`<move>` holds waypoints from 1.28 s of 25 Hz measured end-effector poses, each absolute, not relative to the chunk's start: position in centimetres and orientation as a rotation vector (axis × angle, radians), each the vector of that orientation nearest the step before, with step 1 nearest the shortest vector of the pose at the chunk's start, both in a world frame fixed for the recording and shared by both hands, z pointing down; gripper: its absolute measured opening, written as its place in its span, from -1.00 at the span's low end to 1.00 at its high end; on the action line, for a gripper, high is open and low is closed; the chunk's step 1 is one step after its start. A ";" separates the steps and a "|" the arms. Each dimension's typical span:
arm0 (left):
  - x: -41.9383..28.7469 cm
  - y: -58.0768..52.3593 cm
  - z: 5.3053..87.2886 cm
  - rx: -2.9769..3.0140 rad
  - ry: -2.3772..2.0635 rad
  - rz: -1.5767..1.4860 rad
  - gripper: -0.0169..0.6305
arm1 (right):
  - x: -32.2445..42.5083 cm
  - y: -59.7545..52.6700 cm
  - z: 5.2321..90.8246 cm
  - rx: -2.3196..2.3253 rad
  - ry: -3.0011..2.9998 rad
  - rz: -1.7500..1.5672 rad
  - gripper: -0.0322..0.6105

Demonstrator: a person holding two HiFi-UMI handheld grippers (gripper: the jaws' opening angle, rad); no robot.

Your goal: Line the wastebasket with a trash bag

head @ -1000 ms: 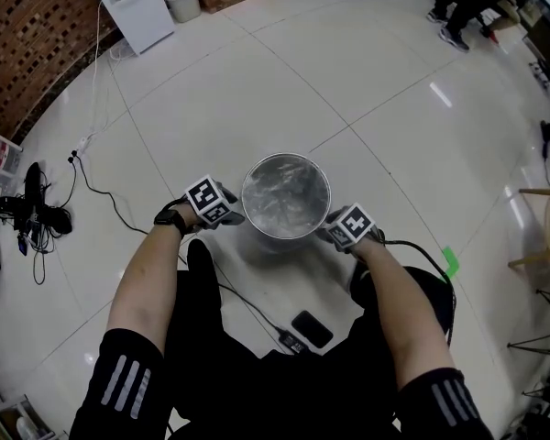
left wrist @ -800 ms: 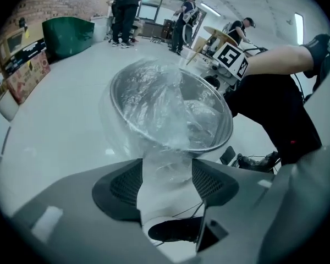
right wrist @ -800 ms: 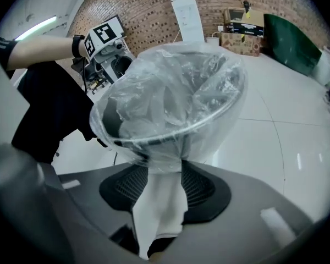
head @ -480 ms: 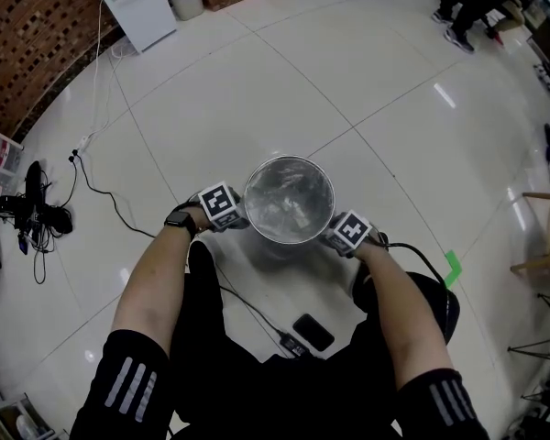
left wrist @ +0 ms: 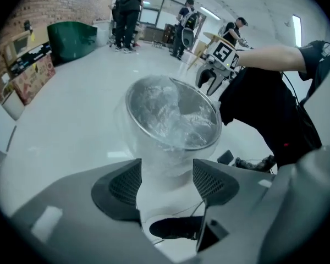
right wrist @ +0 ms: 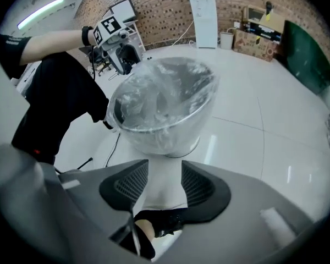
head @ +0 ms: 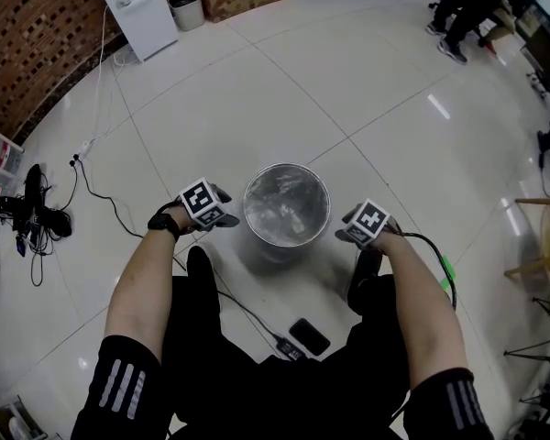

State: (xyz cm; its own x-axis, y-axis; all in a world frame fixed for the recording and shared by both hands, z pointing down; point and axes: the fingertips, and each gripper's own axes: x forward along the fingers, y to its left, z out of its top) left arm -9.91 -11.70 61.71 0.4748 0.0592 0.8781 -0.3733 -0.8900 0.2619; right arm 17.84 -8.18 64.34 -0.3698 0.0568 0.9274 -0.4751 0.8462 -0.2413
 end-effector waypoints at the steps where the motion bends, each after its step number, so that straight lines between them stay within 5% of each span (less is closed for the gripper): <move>1: -9.8 -12.8 60.9 2.330 -0.326 1.340 -0.09 | 18.1 -9.3 63.5 0.361 -1.889 0.576 -0.28; 7: -7.8 -17.9 57.6 2.390 -0.565 1.045 -0.18 | 16.4 -15.8 57.8 0.584 -2.074 0.543 -0.29; 10: -6.9 -19.7 57.9 2.387 -0.604 1.043 -0.50 | 14.2 -17.5 55.5 0.607 -2.161 0.512 -0.29; 13: -6.0 -21.4 57.7 2.375 -0.639 1.009 -0.62 | 12.4 -19.0 53.4 0.637 -2.229 0.501 -0.29; 26: -3.4 -24.4 61.7 2.325 -0.590 1.162 -0.63 | 7.9 -23.0 47.9 0.671 -2.363 0.406 -0.56; 32: -2.2 -24.8 60.9 2.345 -0.490 1.108 -0.87 | 7.0 -24.0 47.3 0.644 -2.350 0.332 -0.56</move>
